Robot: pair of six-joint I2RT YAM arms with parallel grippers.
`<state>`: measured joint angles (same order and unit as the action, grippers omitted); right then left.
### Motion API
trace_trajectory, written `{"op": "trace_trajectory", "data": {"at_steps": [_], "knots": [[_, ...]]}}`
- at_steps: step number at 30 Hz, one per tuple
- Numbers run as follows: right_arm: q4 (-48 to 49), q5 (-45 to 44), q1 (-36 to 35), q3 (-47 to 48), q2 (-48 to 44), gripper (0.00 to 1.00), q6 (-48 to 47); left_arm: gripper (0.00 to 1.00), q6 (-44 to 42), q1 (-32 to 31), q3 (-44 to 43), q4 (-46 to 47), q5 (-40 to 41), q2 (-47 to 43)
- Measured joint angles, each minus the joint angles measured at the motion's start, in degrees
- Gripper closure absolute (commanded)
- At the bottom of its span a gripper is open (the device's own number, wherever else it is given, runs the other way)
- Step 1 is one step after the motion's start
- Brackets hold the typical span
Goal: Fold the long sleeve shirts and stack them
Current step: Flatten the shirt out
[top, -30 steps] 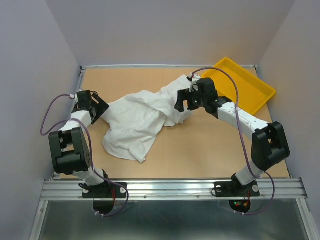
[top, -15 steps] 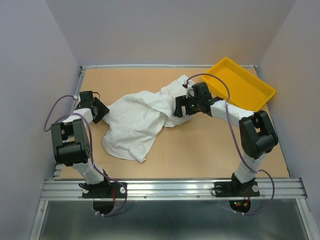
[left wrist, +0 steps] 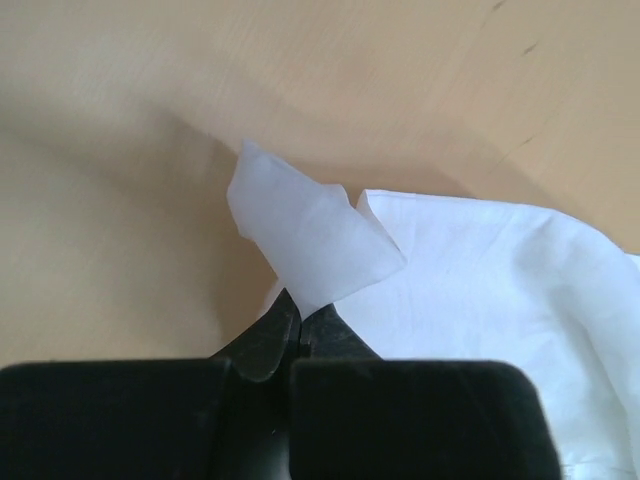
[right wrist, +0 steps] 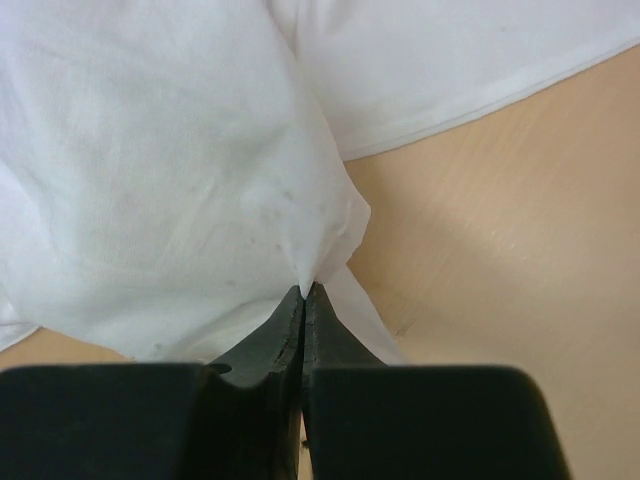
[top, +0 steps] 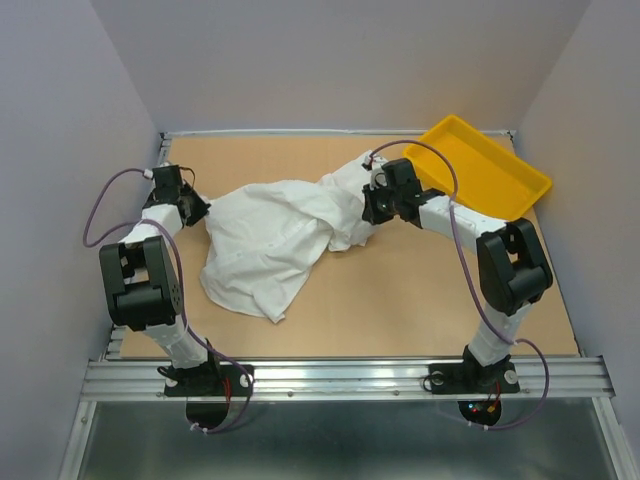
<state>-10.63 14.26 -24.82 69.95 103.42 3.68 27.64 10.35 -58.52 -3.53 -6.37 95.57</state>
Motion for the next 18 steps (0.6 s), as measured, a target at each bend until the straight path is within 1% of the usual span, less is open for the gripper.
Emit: {"op": "trace_trajectory", "data": {"at_steps": [3, 6, 7, 9, 11, 12, 13, 15, 16, 18], "knots": [[-0.7, -3.17, 0.2, 2.47, -0.59, 1.0, -1.88, 1.0, -1.09, 0.0, -5.38, -1.62, 0.61, 0.07], [-1.38, -7.06, 0.94, 7.65, -1.01, 0.99, -4.22, 1.0, -1.68, 0.0, -14.27, -4.22, 1.09, 1.09], [-1.51, -9.6, 1.29, 10.62, -1.2, 0.99, -5.64, 1.0, -1.86, 0.0, -18.62, -4.39, 1.31, 1.68], [-2.08, -13.05, 1.79, 15.89, -1.22, 1.0, -7.34, 1.0, -1.97, -0.02, -24.35, -5.03, 1.4, 2.19], [-2.47, -17.49, 2.32, 23.3, -1.22, 0.99, -10.34, 1.0, -2.16, -0.07, -33.35, -6.58, 1.53, 3.78], [-2.49, -19.32, 2.49, 27.19, -1.16, 0.99, -11.76, 1.0, -2.25, -0.13, -39.76, -7.34, 1.38, 5.27], [-1.99, -21.79, 2.69, 32.76, -1.14, 0.99, -13.81, 1.0, -2.38, -0.15, -44.13, -7.17, 1.09, 6.21], [-1.29, -23.96, 2.73, 38.25, -1.18, 0.99, -15.93, 1.0, -2.56, -0.26, -51.47, -7.06, 0.5, 7.3], [-0.55, -25.31, 2.67, 42.42, -1.18, 0.99, -17.59, 1.0, -2.78, -0.37, -56.08, -7.15, -0.04, 7.54], [0.85, -26.1, 2.62, 45.18, -2.08, 0.99, -19.34, 1.0, -3.21, -0.5, -58.86, -5.9, -0.94, 7.06]]}}
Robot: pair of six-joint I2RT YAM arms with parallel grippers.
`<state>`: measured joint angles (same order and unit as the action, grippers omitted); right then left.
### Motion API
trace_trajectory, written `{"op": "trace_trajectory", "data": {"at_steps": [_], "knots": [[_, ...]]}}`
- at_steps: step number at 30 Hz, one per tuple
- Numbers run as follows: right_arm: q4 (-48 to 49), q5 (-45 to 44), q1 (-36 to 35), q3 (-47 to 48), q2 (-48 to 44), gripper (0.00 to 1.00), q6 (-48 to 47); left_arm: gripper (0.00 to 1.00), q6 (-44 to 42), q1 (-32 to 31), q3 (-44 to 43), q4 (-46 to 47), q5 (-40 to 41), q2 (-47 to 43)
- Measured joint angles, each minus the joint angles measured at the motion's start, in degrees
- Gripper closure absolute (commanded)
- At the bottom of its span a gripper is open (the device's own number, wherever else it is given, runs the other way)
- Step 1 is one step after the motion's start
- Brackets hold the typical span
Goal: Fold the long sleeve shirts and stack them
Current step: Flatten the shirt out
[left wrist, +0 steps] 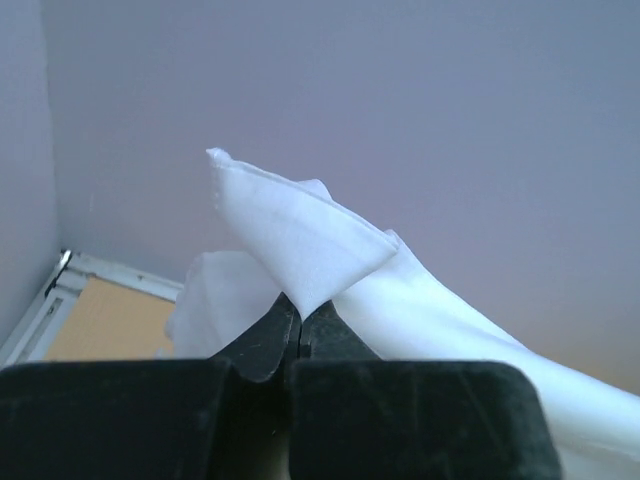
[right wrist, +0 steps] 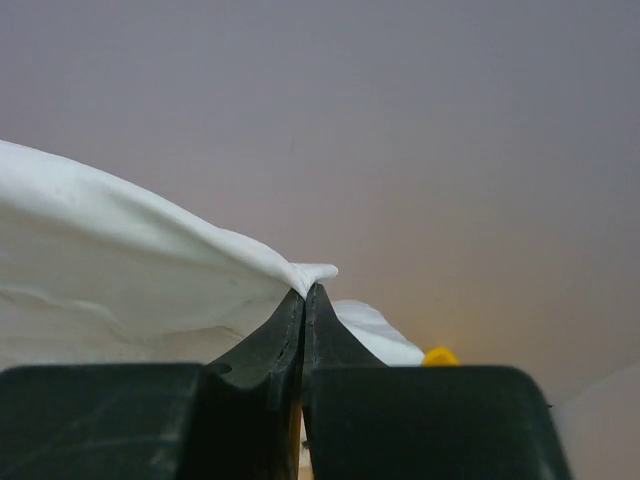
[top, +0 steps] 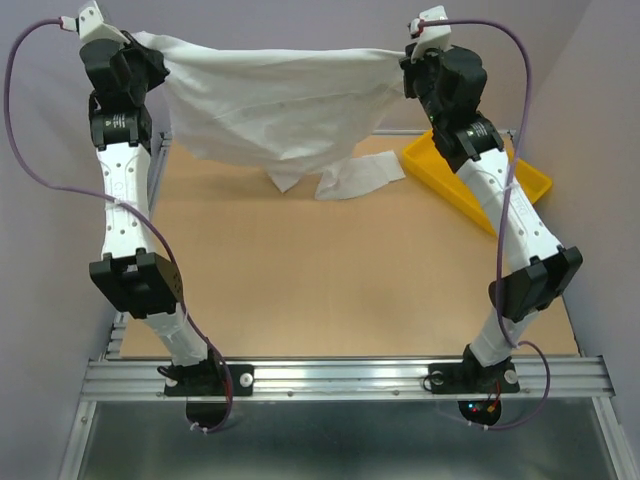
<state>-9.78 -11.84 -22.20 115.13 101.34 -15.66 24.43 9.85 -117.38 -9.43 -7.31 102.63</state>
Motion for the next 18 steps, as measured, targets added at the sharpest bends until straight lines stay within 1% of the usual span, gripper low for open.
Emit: {"op": "trace_trajectory", "data": {"at_steps": [2, 3, 4, 7, 8, 9, 10, 11, 12, 13, 14, 15, 16, 17, 18], "knots": [[0.11, 0.07, 0.0, -0.02, -2.12, 1.0, -1.18, 1.0, -0.52, -0.11, 0.42, 2.38, -1.18, -2.62], [0.22, 0.46, 0.0, -0.63, -3.48, 0.99, -1.4, 1.0, -0.79, -0.15, 3.37, 5.25, -1.53, -4.94], [0.33, 1.55, 0.02, -2.16, -5.25, 0.99, -1.55, 1.0, -1.01, -0.15, 7.41, 6.62, -1.64, -8.0], [0.92, 5.55, 0.07, -13.31, -13.57, 0.96, -0.5, 1.0, -0.9, 0.0, 21.14, 12.37, -1.11, -17.16], [0.66, 6.45, 0.07, -15.78, -15.28, 0.95, 0.13, 0.91, -0.52, 0.02, 26.86, 13.9, -0.61, -20.52], [0.02, 7.87, 0.07, -19.85, -18.62, 0.93, 1.2, 0.85, 0.15, 0.02, 33.14, 14.97, 0.09, -24.37], [0.15, 9.27, 0.07, -23.67, -21.4, 0.84, 2.51, 0.78, 1.07, 0.0, 39.74, 16.35, 1.27, -28.17], [-0.09, 10.91, 0.09, -27.82, -24.04, 0.8, 4.17, 0.67, 2.19, 0.04, 46.82, 15.91, 2.27, -32.79], [-0.39, 12.24, 0.11, -31.15, -26.71, 0.74, 5.73, 0.6, 2.82, 0.04, 51.3, 16.52, 2.89, -35.63], [0.42, 13.99, 0.11, -35.45, -29.57, 0.56, 7.45, 0.55, 4.35, 0.09, 56.04, 16.52, 4.04, -39.08], [0.57, 15.37, 0.11, -39.85, -32.5, 0.48, 8.94, 0.45, 5.49, 0.13, 60.48, 16.15, 4.9, -42.14], [0.87, 17.25, 0.11, -45.07, -35.93, 0.39, 11.26, 0.3, 6.75, 0.11, 65.83, 15.02, 6.03, -46.42], [0.24, 19.78, 0.11, -51.84, -41.05, 0.36, 14.08, 0.27, 8.0, -0.11, 69.13, 13.38, 7.3, -49.33], [-0.59, 21.09, 0.11, -55.45, -44.26, 0.33, 15.74, 0.25, 8.9, -0.31, 71.87, 11.41, 8.39, -52.02], [-0.17, 22.8, 0.11, -59.36, -47.58, 0.3, 17.86, 0.2, 9.97, -0.57, 74.38, 9.33, 9.22, -54.8]]}}
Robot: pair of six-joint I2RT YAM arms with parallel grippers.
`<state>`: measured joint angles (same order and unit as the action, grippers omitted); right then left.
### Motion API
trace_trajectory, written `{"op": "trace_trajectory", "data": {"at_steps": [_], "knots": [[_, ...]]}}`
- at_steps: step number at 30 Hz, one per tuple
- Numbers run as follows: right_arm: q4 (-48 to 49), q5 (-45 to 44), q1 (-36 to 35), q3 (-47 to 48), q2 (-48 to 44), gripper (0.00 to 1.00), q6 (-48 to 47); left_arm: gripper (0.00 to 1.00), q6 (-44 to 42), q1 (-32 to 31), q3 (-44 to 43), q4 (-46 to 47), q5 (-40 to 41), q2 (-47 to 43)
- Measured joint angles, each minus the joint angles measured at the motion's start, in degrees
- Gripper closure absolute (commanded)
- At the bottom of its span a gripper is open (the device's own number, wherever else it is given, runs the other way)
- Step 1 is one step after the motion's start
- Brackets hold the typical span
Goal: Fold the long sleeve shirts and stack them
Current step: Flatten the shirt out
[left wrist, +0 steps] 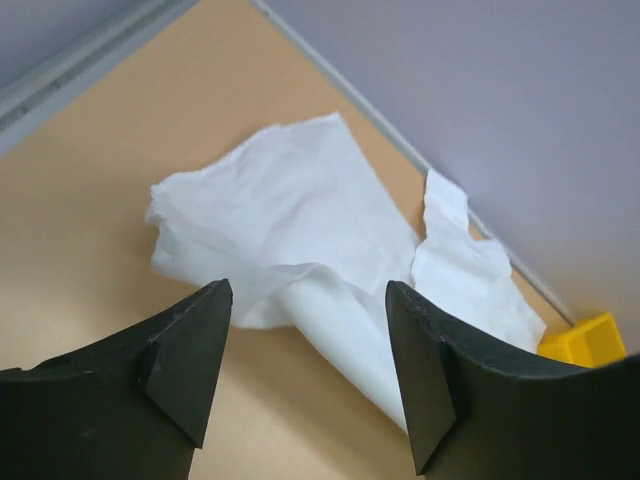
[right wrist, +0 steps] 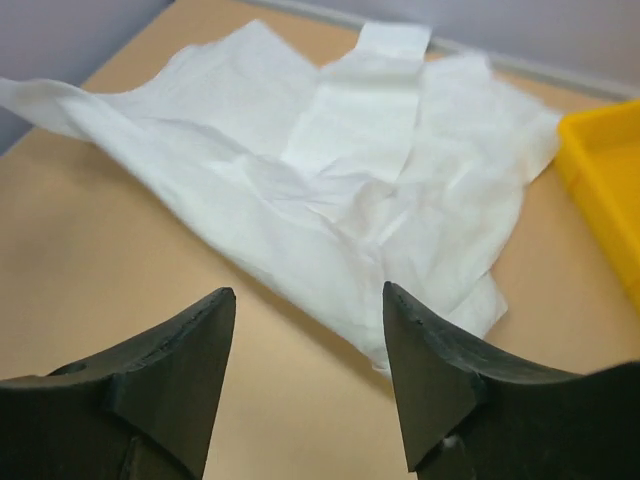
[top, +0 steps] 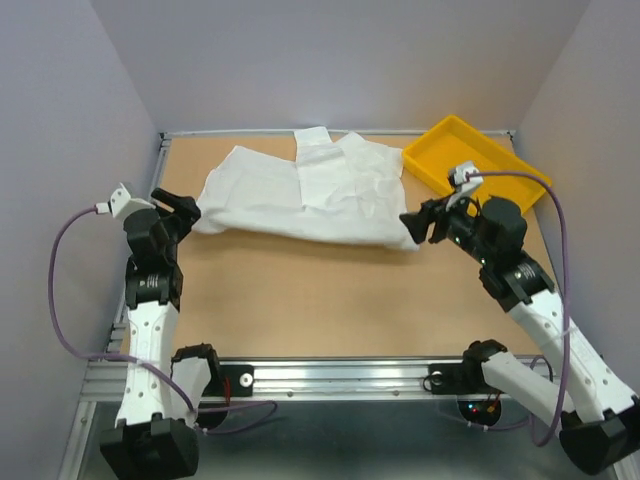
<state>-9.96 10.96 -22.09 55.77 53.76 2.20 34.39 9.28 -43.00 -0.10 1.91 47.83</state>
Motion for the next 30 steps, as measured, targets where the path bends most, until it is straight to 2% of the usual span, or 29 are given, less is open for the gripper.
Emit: {"op": "trace_trajectory", "data": {"at_steps": [3, 8, 12, 14, 18, 21, 22, 25, 30], "knots": [[-2.58, 4.09, 0.0, -12.15, -12.22, 0.25, 6.6, 0.13, 1.05, -0.66, 3.28, -7.15, 1.01, -6.19], [-9.01, 6.21, 0.0, -19.65, -23.19, 0.24, 13.57, 0.11, 0.04, -0.94, 2.43, -17.2, 2.64, -13.57], [-9.75, 4.35, 0.0, -19.61, -20.17, 0.24, 16.59, 0.11, -1.81, -0.92, -0.61, -20.33, 2.36, -14.91], [-10.4, 2.01, 0.0, -18.34, -13.2, 0.24, 17.99, 0.11, -2.51, -0.92, -1.51, -19.5, 0.7, -12.85], [-11.3, -2.47, 0.0, -13.66, 1.57, 0.25, 18.88, 0.1, -3.67, -1.03, -2.4, -17.53, -4.59, -1.38], [-11.85, -5.9, 0.02, -7.67, 12.57, 0.31, 19.04, 0.09, -4.92, -2.29, -6.27, -16.06, -8.0, 12.76], [-11.5, -7.21, 0.02, -5.51, 16.55, 0.41, 19.02, 0.09, -5.33, -3.13, -7.8, -15.69, -8.48, 18.34], [-10.78, -11.28, 0.17, -1.29, 23.78, 0.59, 18.88, 0.09, -5.88, -4.74, -12.2, -15.13, -9.42, 29.33], [-8.44, -15.87, 0.37, 4.79, 35.41, 0.64, 18.53, 0.09, -5.77, -6.49, -22.43, -11.65, -9.77, 44.81]]}}
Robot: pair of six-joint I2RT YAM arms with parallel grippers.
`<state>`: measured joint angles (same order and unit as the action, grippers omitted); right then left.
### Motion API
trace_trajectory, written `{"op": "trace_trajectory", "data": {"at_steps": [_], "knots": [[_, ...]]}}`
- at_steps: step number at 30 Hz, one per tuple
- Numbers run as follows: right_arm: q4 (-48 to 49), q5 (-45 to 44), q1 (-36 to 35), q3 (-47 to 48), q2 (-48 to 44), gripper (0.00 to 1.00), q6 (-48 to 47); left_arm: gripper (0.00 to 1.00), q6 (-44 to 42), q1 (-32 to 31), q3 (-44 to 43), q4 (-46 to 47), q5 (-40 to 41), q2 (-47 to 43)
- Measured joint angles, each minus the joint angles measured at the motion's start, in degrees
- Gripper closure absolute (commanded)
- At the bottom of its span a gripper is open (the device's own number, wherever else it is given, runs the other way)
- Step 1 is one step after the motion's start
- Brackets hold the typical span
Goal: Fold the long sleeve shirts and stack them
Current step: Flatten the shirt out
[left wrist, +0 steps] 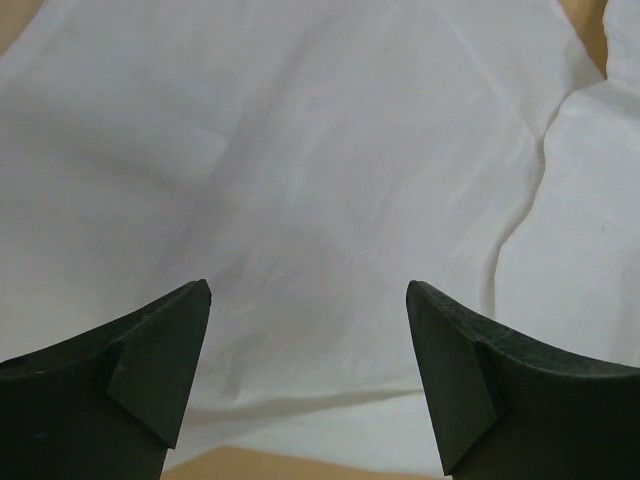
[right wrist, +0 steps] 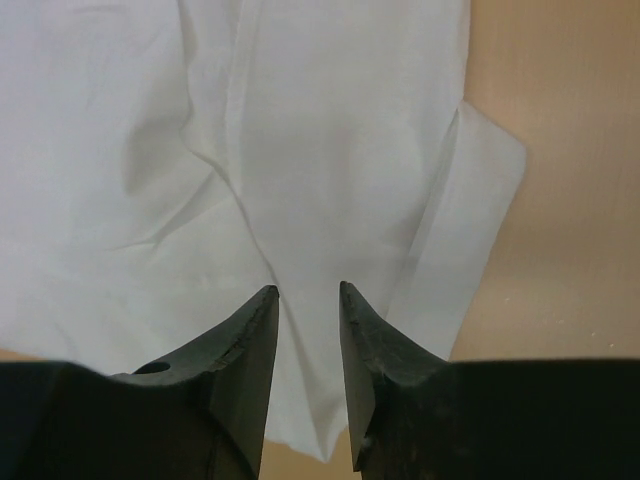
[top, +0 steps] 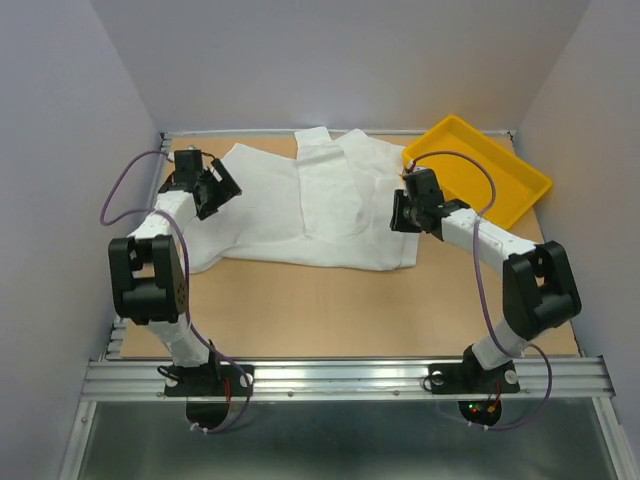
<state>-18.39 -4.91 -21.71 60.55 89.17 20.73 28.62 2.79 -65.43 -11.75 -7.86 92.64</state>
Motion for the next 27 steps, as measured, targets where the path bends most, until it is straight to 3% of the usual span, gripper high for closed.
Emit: {"op": "trace_trajectory", "data": {"at_steps": [5, 10, 19, 27], "knots": [[1.88, -1.99, 0.02, 3.08, 8.37, 0.64, 0.02, 0.09, 1.03, -0.17, -8.94, 3.32, -0.35, 13.22], [3.19, -2.01, 0.02, 5.31, 14.43, 0.63, 0.02, 0.09, 2.4, -0.04, -9.73, 4.13, -1.05, 19.69], [4.79, 2.36, 0.02, 0.79, 13.31, 0.63, 1.18, 0.09, 5.29, 4.98, 2.14, 13.05, -8.07, 13.4], [1.18, 8.04, 0.02, -14.29, -0.66, 0.61, 5.44, 0.09, 6.47, 8.11, 20.68, 15.56, -11.91, -1.44]]}}
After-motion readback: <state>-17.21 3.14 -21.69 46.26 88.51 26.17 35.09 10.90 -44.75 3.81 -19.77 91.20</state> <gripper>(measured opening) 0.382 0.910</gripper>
